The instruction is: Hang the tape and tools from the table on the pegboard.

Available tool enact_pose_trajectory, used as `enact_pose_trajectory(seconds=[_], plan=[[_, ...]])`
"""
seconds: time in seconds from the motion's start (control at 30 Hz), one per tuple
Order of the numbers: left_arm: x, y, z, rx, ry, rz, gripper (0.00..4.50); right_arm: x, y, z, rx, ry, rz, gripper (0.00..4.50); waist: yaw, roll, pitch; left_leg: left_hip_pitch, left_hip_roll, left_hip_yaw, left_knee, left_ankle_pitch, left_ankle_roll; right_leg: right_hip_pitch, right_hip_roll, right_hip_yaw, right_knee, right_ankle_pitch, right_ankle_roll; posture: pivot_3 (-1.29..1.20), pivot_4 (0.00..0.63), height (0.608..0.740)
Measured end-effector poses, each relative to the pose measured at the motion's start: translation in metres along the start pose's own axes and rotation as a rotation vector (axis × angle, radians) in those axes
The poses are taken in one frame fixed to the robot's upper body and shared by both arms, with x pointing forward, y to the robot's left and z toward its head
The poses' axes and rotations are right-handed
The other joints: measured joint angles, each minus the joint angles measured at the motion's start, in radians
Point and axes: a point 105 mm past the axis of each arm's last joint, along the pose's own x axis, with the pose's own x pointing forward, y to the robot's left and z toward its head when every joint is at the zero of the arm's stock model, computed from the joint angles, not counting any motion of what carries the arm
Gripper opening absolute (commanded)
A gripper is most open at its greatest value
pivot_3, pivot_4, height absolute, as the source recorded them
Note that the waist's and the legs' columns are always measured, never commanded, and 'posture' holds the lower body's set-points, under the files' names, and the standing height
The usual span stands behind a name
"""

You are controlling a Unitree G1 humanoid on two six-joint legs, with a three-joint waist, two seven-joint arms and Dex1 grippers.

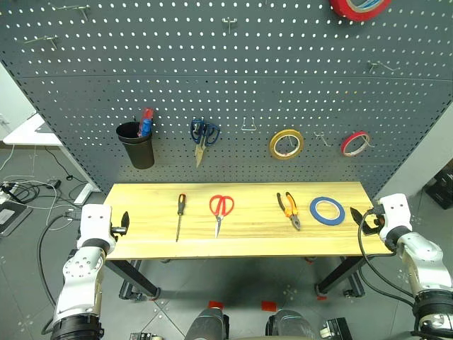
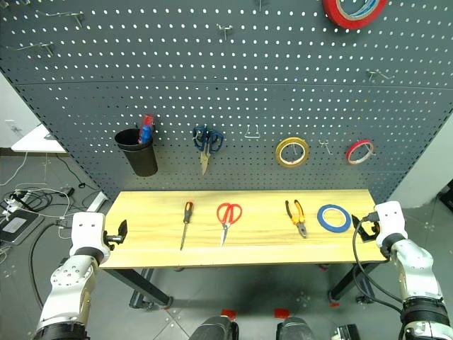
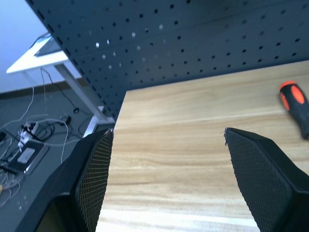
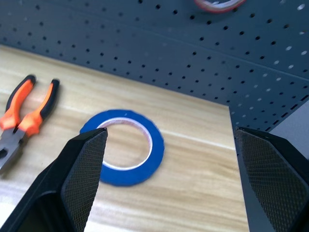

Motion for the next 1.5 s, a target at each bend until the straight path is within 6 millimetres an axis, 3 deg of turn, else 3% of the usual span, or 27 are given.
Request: enact_pose_trajectory(seconds=[0.13, 0.27, 0.33, 0.47, 0.6, 0.73, 0.97, 1.07, 1.37, 1.4, 1.5], plan=[[0.001, -0.016, 0.005, 0.076, 0.013, -0.056, 3.88, 0.002, 0.017, 0.004, -0.052, 0.046, 0.066, 4.50, -0.002, 0.001, 0.018, 0.000, 0.001, 0.000, 0.000, 0.000, 0.000, 0.000, 0.000, 0.000, 0.000, 0.000, 0.000, -0.01, 0.129, 0.740], [0.002, -0.071, 0.025, 0.156, -0.046, -0.288, 3.88, 0.008, 0.048, 0.007, -0.126, 0.101, 0.184, 4.50, -0.004, 0.002, 0.052, -0.001, 0.001, 0.002, 0.000, 0.000, 0.000, -0.001, -0.001, 0.000, 0.000, 0.000, 0.000, -0.03, 0.172, 0.740], [-0.002, -0.089, 0.035, 0.181, -0.087, -0.378, 3.88, 0.010, 0.056, 0.013, -0.147, 0.104, 0.219, 4.50, -0.005, 0.003, 0.065, -0.004, 0.001, 0.002, 0.000, 0.000, 0.000, -0.004, -0.001, 0.000, 0.000, 0.000, 0.000, -0.05, 0.204, 0.740], [-0.010, -0.121, 0.064, 0.199, -0.158, -0.585, 3.88, 0.018, 0.054, 0.029, -0.197, 0.130, 0.245, 4.50, -0.014, 0.000, 0.119, -0.005, 0.002, 0.004, 0.000, -0.001, 0.002, -0.005, -0.001, 0.000, 0.000, -0.001, -0.001, -0.07, 0.290, 0.740], [-0.031, -0.163, 0.108, 0.201, -0.277, -0.870, 3.88, 0.039, 0.054, 0.055, -0.231, 0.138, 0.275, 4.50, -0.030, -0.004, 0.167, -0.011, 0.002, 0.005, 0.001, -0.001, 0.003, -0.010, -0.001, -0.001, 0.000, 0.000, 0.000, -0.07, 0.347, 0.740], [-0.035, -0.174, 0.129, 0.250, -0.335, -0.956, 3.88, 0.054, 0.047, 0.064, -0.235, 0.175, 0.288, 4.50, -0.043, -0.007, 0.202, -0.025, 0.002, 0.007, 0.002, -0.002, 0.005, -0.024, -0.002, -0.001, 0.002, 0.005, 0.001, -0.06, 0.364, 0.740], [-0.040, -0.186, 0.149, 0.302, -0.404, -1.035, 3.88, 0.073, 0.053, 0.056, -0.343, 0.315, 0.416, 4.50, -0.062, -0.007, 0.255, -0.033, 0.003, 0.009, 0.016, -0.010, 0.014, -0.026, -0.003, -0.002, 0.003, 0.003, 0.003, -0.04, 0.408, 0.740], [-0.042, -0.185, 0.140, 0.299, -0.382, -1.046, 3.92, 0.077, 0.052, 0.057, -0.373, 0.334, 0.439, 3.90, -0.062, -0.007, 0.267, -0.034, 0.003, 0.009, 0.016, -0.010, 0.013, -0.027, -0.003, -0.002, 0.002, 0.003, 0.003, -0.04, 0.408, 0.740], [-0.046, -0.189, 0.133, 0.297, -0.374, -1.074, 3.92, 0.079, 0.045, 0.060, -0.500, 0.402, 0.484, 0.87, -0.057, -0.009, 0.275, -0.034, 0.003, 0.008, 0.016, -0.011, 0.013, -0.026, -0.003, -0.003, 0.002, 0.003, 0.004, -0.03, 0.395, 0.740], [-0.047, -0.190, 0.133, 0.295, -0.381, -1.075, 3.92, 0.079, 0.045, 0.060, -0.511, 0.401, 0.485, 0.65, -0.056, -0.009, 0.275, -0.034, 0.003, 0.008, 0.016, -0.011, 0.012, -0.026, -0.003, -0.003, 0.002, 0.003, 0.004, -0.03, 0.390, 0.740], [-0.048, -0.192, 0.135, 0.283, -0.389, -1.084, 3.92, 0.080, 0.044, 0.061, -0.521, 0.389, 0.478, 0.65, -0.057, -0.009, 0.275, -0.034, 0.003, 0.008, 0.017, -0.011, 0.012, -0.026, -0.003, -0.003, 0.002, 0.003, 0.004, -0.03, 0.383, 0.740]])
